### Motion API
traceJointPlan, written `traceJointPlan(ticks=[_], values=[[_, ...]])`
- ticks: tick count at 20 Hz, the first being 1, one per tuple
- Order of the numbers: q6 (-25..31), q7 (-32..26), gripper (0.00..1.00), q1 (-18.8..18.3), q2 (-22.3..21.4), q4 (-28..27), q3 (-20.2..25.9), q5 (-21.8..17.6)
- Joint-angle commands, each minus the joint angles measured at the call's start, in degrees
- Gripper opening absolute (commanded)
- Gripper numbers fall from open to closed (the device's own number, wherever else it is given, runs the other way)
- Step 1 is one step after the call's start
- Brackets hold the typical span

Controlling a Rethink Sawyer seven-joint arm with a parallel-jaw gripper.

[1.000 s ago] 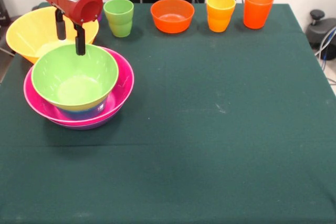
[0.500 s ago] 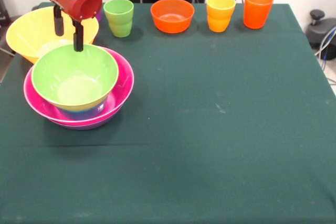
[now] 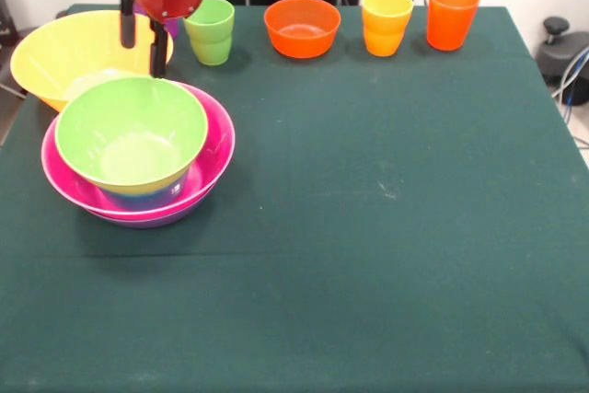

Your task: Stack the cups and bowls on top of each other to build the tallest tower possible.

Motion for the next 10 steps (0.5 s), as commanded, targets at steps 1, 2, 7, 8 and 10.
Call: traceJointPlan(ticks=[1, 2, 7, 8, 10], values=[[0.65, 15.13, 1.0, 2.38, 2.45, 4.76, 1.97, 3.37], [0.24, 14.42, 1.0, 2.01, 2.23, 5.17, 2.66, 3.63], [-0.12, 11.53, 1.0, 1.27, 0.53, 6.99, 4.56, 3.03], [-0.13, 11.26, 1.0, 1.3, 0.13, 7.38, 4.6, 2.87], [-0.03, 11.56, 1.0, 1.71, -0.34, 7.85, 4.17, 2.91]])
